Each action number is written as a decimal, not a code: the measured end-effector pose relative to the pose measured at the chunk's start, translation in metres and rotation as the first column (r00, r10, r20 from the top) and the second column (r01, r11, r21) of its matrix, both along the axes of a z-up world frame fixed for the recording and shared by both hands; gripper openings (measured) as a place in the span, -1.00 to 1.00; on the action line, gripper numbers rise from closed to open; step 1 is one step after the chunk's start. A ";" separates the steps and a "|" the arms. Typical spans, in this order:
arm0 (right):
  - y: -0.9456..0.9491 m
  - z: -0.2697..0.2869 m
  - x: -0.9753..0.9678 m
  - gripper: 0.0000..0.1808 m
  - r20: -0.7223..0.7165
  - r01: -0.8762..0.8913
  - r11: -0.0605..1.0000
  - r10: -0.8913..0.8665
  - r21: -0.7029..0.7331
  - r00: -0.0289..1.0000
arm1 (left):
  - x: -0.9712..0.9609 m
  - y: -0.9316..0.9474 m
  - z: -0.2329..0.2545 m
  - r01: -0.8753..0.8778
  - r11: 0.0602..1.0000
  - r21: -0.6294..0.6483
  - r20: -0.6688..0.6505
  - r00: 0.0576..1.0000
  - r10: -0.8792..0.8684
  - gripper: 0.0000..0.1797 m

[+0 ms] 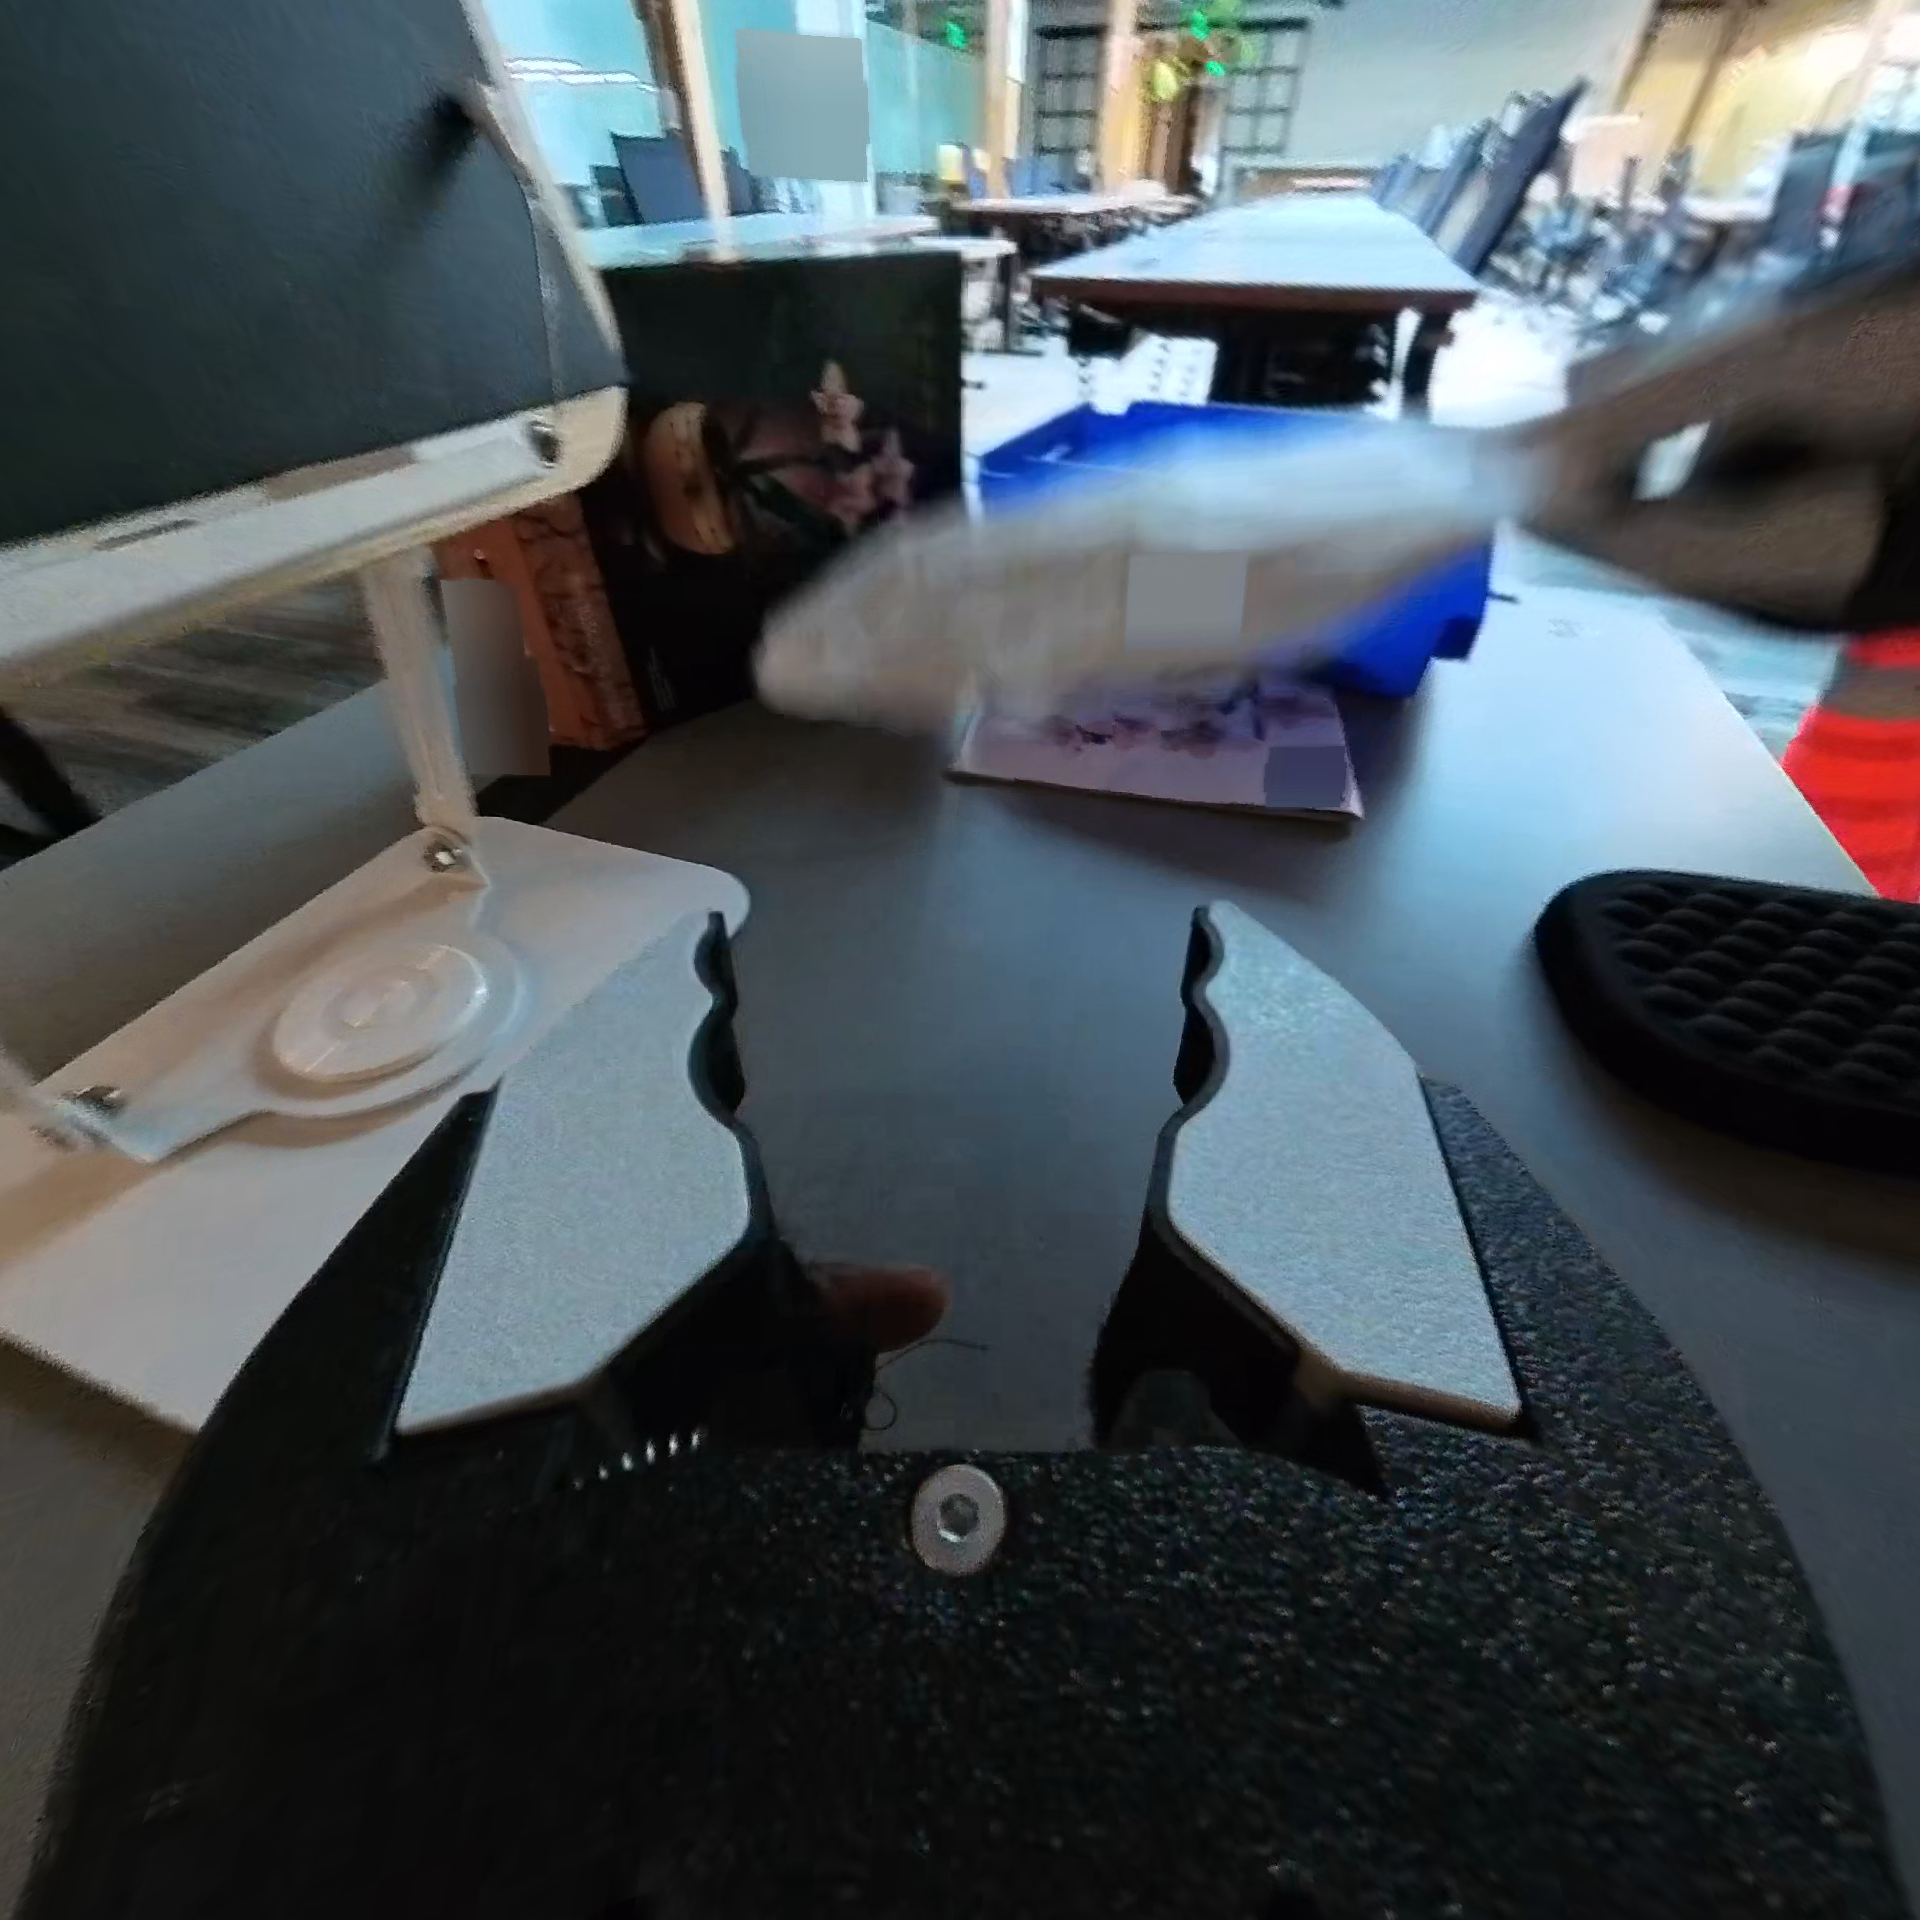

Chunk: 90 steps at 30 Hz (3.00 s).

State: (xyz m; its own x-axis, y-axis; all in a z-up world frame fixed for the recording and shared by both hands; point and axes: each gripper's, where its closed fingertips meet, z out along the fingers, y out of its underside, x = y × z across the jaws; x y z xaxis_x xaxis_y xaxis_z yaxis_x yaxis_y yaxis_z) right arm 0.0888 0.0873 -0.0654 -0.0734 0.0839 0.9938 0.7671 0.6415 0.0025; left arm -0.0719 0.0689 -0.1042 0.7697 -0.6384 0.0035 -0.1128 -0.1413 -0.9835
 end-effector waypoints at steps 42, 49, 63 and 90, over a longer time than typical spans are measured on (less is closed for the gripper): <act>-0.026 -0.155 -0.022 -0.95 0.143 0.163 0.110 -0.168 -0.981 0.975 | 0.042 0.020 -0.108 -0.125 0.970 -0.209 -0.502 0.865 0.003 -0.67; -0.027 -0.155 0.026 -0.95 0.102 0.129 0.105 -0.233 -0.986 0.967 | 0.042 0.020 -0.108 -0.126 0.970 -0.210 -0.502 0.865 0.004 -0.68; 0.021 -0.122 0.128 -0.34 0.017 0.112 0.463 -0.206 -0.879 0.978 | 0.045 0.018 -0.109 -0.110 0.969 -0.221 -0.495 0.869 -0.015 -0.73; 0.061 -0.120 0.088 -0.98 -0.049 0.038 0.515 -0.154 -0.857 0.987 | 0.029 -0.003 -0.110 0.001 0.961 -0.276 -0.456 0.880 -0.132 -0.76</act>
State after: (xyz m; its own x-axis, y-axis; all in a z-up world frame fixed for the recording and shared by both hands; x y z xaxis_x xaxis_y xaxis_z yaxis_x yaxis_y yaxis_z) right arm 0.1764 0.1482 -0.1853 0.0869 0.8926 0.4423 0.7819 0.2140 -0.5855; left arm -0.0426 0.0661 -0.2138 0.6786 -0.7141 -0.1722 -0.5662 -0.3592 -0.7418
